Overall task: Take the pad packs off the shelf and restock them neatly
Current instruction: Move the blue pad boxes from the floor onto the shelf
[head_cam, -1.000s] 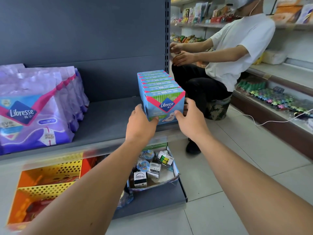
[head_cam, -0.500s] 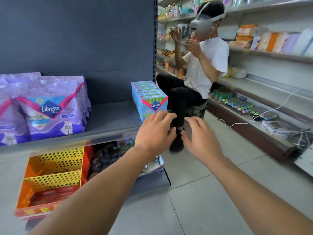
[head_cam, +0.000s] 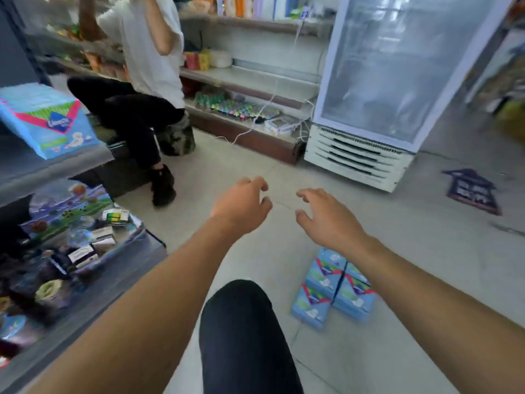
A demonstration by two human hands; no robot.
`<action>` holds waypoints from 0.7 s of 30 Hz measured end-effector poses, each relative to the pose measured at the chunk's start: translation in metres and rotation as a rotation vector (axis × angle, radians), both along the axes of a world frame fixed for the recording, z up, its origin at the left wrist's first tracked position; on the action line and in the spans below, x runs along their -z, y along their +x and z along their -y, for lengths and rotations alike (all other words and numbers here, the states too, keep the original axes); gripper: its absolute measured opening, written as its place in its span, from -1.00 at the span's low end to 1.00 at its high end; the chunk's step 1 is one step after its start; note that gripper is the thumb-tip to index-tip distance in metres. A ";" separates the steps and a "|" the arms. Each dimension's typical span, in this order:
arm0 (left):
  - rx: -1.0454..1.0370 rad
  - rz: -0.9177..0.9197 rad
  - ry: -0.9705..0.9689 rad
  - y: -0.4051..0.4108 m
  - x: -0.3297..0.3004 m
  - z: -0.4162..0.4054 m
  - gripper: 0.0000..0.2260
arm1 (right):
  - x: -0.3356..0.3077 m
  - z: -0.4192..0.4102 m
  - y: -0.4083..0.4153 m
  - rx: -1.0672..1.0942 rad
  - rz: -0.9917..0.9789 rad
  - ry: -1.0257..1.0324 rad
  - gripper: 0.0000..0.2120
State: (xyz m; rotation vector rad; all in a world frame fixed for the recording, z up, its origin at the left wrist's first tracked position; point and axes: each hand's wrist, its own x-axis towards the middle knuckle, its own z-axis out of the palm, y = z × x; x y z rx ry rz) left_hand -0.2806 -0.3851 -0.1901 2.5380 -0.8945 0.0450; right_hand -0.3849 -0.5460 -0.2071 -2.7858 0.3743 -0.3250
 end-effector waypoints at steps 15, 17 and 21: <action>0.212 -0.657 0.272 0.002 0.251 0.172 -0.79 | 0.291 0.117 -0.082 0.557 -0.362 0.722 -0.66; 0.184 -0.720 0.327 0.007 0.310 0.179 -0.76 | 0.336 0.125 -0.077 0.633 -0.400 0.812 -0.63; 0.106 -0.828 0.385 0.007 0.406 0.187 -0.59 | 0.405 0.134 -0.060 0.782 -0.408 0.959 -0.52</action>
